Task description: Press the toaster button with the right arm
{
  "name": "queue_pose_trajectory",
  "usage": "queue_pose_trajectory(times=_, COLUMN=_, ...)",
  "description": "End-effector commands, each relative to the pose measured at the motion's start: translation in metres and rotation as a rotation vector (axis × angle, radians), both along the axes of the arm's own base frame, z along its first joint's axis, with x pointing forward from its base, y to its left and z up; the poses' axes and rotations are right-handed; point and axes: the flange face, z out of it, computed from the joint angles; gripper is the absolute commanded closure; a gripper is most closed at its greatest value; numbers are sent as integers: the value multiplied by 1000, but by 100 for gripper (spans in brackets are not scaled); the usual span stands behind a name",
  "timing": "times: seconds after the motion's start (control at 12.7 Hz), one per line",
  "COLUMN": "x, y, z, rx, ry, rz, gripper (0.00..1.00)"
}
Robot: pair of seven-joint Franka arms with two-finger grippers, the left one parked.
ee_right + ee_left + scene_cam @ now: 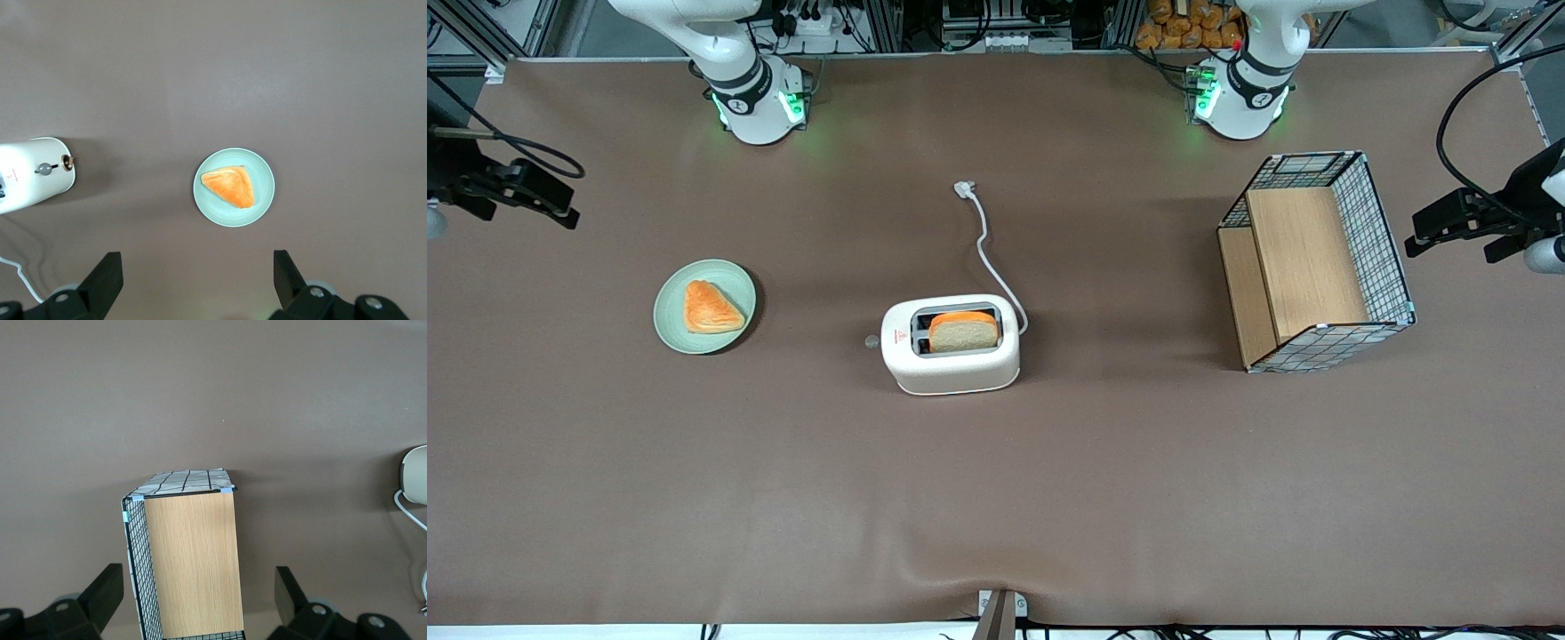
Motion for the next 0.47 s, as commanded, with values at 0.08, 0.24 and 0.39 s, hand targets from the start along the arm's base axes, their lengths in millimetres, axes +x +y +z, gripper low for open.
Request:
queue_pose_trajectory(times=0.08, x=-2, y=-28, z=3, rx=5, ry=-8, rz=-49, gripper=0)
queue_pose_trajectory(times=0.24, x=-8, y=-49, z=3, rx=26, ry=6, rz=-90, gripper=0)
queue_pose_trajectory(times=0.39, x=-8, y=-61, z=2, rx=73, ry=7, rz=-108, gripper=0)
